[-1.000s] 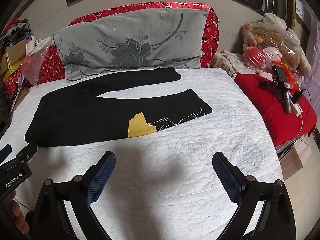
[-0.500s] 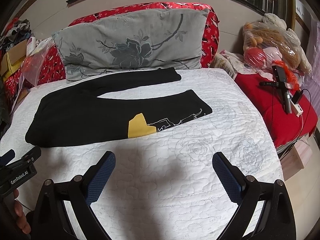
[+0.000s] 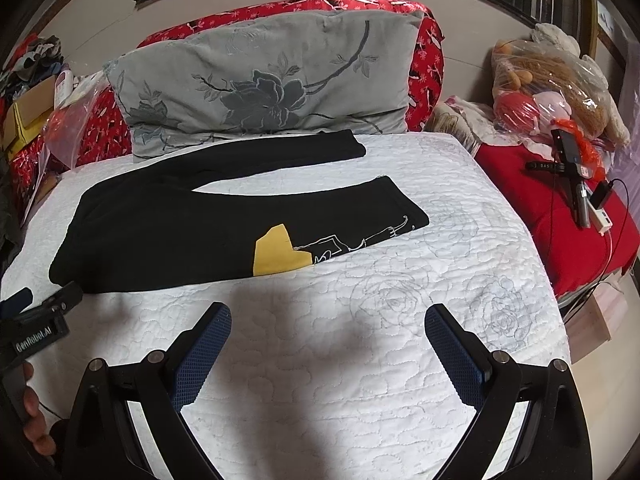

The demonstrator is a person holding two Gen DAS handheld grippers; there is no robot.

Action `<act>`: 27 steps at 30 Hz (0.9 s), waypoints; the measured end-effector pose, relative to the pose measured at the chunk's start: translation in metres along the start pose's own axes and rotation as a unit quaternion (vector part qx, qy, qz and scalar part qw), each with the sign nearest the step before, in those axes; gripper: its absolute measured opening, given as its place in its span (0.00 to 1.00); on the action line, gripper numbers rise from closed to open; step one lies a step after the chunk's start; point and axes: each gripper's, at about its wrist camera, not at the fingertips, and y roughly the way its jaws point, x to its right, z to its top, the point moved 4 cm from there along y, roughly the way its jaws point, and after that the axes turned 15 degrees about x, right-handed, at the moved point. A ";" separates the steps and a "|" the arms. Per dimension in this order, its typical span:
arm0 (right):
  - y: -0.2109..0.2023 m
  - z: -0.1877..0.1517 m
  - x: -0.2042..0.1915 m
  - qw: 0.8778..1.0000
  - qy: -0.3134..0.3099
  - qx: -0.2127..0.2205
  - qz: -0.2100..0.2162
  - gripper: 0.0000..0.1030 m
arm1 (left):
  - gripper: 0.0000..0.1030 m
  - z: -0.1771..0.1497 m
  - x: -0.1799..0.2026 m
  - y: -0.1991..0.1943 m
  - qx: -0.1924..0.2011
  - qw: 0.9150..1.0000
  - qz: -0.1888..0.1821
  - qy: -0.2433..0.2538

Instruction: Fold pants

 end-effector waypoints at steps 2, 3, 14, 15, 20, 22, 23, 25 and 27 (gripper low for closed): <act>0.006 0.005 0.004 1.000 0.003 -0.003 0.002 0.96 | 1.00 0.013 -0.004 0.006 0.006 1.000 -0.001 -0.001; 0.009 0.008 0.006 1.000 0.005 -0.004 0.005 0.95 | 1.00 0.019 -0.006 0.009 0.008 1.000 0.001 -0.001; 0.085 0.099 0.034 1.000 -0.003 -0.004 0.014 0.95 | 0.98 0.079 -0.085 0.107 -0.107 0.986 0.022 -0.123; 0.096 0.109 0.037 1.000 -0.004 -0.005 0.008 0.95 | 0.98 0.087 -0.091 0.113 -0.109 0.987 0.035 -0.113; 0.146 0.139 0.049 1.000 -0.004 -0.026 -0.010 0.95 | 0.93 0.148 -0.097 0.100 -0.087 0.991 0.028 -0.095; 0.159 0.146 0.051 0.999 -0.001 -0.033 -0.011 0.94 | 0.93 0.187 -0.095 0.074 -0.056 0.994 0.018 -0.096; 0.162 0.149 0.051 0.999 0.002 -0.034 -0.010 0.94 | 0.93 0.207 -0.093 0.057 -0.039 0.995 0.016 -0.093; 0.161 0.155 0.050 0.999 0.004 -0.032 -0.006 0.94 | 0.93 0.245 -0.085 0.012 -0.005 0.996 0.010 -0.090; 0.151 0.160 0.049 1.000 0.004 -0.024 -0.002 0.94 | 0.93 0.270 -0.080 -0.025 0.016 0.995 0.005 -0.095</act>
